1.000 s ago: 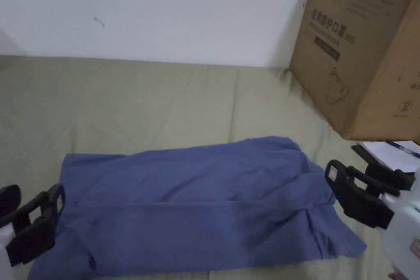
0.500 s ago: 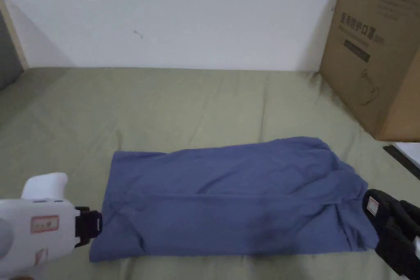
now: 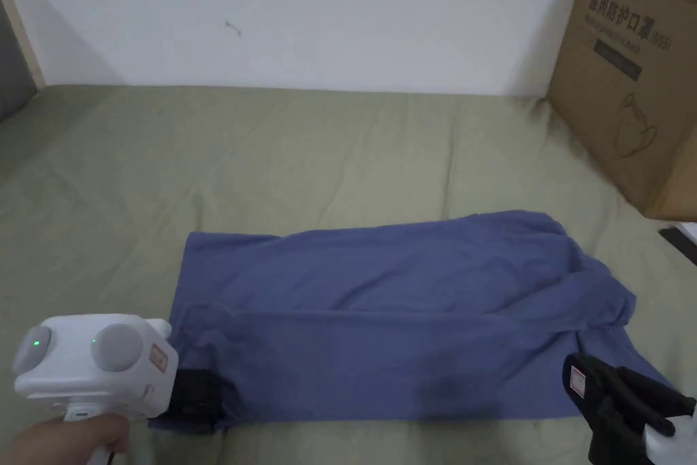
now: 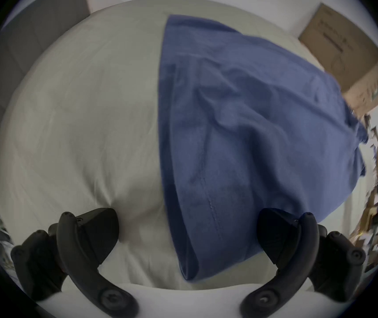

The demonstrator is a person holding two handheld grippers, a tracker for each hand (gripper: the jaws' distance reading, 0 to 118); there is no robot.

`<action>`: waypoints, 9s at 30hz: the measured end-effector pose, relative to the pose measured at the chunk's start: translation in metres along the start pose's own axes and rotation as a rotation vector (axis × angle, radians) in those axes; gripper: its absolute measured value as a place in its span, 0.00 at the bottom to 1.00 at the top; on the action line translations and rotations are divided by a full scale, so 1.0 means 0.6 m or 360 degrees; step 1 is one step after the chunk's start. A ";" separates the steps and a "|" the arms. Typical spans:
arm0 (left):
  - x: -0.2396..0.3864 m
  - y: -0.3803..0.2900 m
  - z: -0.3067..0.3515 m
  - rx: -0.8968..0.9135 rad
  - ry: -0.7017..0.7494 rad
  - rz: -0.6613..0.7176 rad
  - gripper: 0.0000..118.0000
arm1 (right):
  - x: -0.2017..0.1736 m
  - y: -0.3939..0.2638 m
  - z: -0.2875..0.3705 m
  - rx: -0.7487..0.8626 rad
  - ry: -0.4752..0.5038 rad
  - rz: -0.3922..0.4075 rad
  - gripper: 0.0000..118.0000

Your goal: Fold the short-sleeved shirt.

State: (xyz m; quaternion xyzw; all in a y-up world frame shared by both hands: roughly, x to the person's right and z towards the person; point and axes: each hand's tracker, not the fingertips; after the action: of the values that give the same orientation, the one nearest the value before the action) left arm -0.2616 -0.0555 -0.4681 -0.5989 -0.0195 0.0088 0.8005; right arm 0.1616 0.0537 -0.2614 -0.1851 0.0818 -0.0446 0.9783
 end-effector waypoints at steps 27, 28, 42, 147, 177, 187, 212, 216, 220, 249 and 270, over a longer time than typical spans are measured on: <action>-0.010 -0.036 0.060 0.0326 -0.0208 0.0090 0.00 | 0.403 0.003 -0.287 -0.1081 -0.0358 -0.0854 0.95; -0.009 -0.036 0.059 0.0323 -0.0204 0.0083 0.00 | 0.393 0.016 -0.272 -0.1094 -0.0337 -0.0847 0.94; -0.011 -0.028 0.072 0.0266 -0.0198 0.0061 0.00 | 0.419 0.036 -0.217 -0.1114 -0.0320 -0.0759 0.04; -0.062 0.090 0.057 0.0792 -0.0262 0.0022 0.00 | 0.312 0.111 -0.501 -0.1222 -0.0487 -0.0229 0.52; -0.012 0.178 0.144 0.0992 -0.0212 -0.0026 0.00 | 0.347 0.253 -0.305 -0.0269 -0.0356 -0.0534 0.00; -0.043 0.000 0.120 0.0700 -0.0431 -0.0148 0.00 | 0.346 0.003 -0.092 -0.0647 -0.0316 -0.0680 0.00; 0.022 -0.185 0.305 0.1508 -0.0406 0.0048 0.64 | 0.038 0.076 0.064 0.0336 -0.0273 -0.0037 0.72; 0.123 -0.252 0.372 0.1877 -0.0153 0.0034 0.00 | -0.041 0.062 0.076 0.0617 -0.0303 0.0061 0.00; 0.099 -0.263 0.364 0.2025 -0.0032 -0.0065 0.00 | -0.070 0.053 0.089 0.0688 -0.0298 0.0094 0.00; -0.237 -0.047 -0.087 0.0023 -0.2327 0.0984 1.00 | -0.147 0.049 -0.009 0.0110 0.0112 0.0396 0.00; -0.113 0.002 0.092 0.0164 -0.0632 0.0008 0.04 | -0.113 0.048 0.003 -0.0048 0.0063 0.0130 0.00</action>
State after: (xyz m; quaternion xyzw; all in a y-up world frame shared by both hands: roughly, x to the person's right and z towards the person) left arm -0.3314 -0.0046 -0.4553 -0.5438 -0.1749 0.1296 0.8105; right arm 0.0967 0.0893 -0.2607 -0.1953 0.1093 -0.0070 0.9746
